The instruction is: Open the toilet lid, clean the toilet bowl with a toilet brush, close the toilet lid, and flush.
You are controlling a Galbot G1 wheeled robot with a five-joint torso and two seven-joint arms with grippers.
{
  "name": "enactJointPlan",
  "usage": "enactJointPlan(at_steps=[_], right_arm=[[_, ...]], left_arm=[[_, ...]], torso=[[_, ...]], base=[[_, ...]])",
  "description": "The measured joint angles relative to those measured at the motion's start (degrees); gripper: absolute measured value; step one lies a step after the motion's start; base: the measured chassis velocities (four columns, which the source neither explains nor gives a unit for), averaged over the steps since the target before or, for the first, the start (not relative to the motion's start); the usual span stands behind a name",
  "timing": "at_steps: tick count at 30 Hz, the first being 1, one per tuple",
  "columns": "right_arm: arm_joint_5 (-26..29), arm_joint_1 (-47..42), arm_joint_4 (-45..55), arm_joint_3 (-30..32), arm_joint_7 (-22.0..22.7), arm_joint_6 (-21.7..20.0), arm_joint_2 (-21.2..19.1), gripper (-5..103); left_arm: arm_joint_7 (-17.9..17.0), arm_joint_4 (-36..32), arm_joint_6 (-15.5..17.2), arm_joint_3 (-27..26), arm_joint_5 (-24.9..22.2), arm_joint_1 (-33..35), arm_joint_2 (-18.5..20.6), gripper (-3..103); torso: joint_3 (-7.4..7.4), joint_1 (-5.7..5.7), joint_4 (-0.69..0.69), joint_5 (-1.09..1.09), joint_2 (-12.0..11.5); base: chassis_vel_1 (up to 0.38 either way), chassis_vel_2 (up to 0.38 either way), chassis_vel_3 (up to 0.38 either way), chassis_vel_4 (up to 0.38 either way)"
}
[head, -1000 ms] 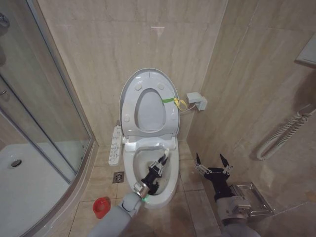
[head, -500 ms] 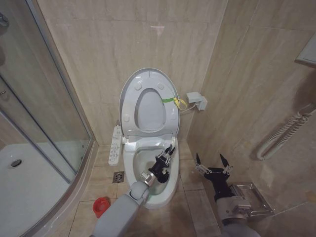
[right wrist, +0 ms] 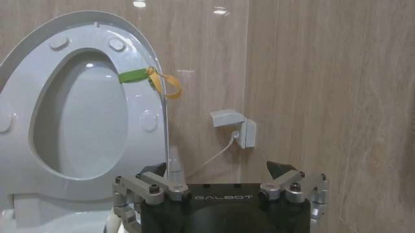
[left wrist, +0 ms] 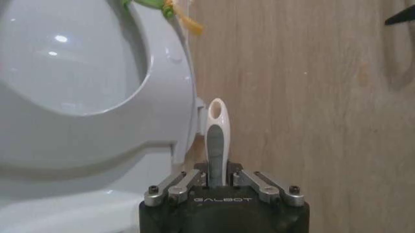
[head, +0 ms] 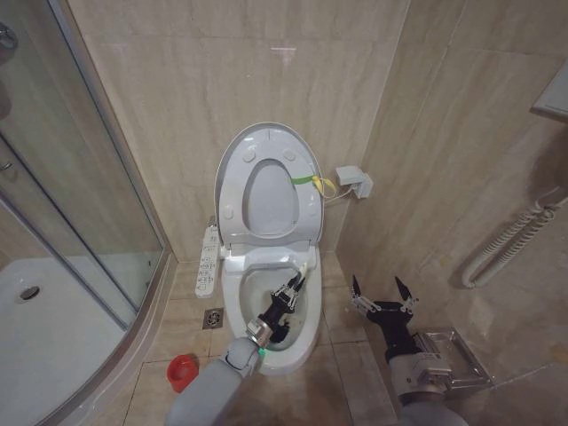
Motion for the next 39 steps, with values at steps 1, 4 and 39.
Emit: enactJointPlan(at_steps=[1,4,39], right_arm=[[0.00,0.00,0.00,0.00,0.00,0.00,0.00,100],[0.00,0.00,0.00,0.00,0.00,0.00,0.00,100],[0.00,0.00,0.00,0.00,0.00,0.00,0.00,100]], left_arm=[[-0.28,-1.22,0.39,0.32,0.10,0.14,0.05,18],[-1.57,-4.61,1.61,1.08,0.65,0.70,0.20,18],[-3.12,-18.93,1.26,-7.54,5.63,17.40,11.41,18]], torso=[[0.00,0.00,0.00,0.00,0.00],[0.00,0.00,-0.04,-0.02,0.00],[0.00,0.00,-0.01,0.00,0.00]], base=[[0.000,0.000,0.000,0.000],[0.000,0.000,0.000,0.000],[0.000,0.000,0.000,0.000]])
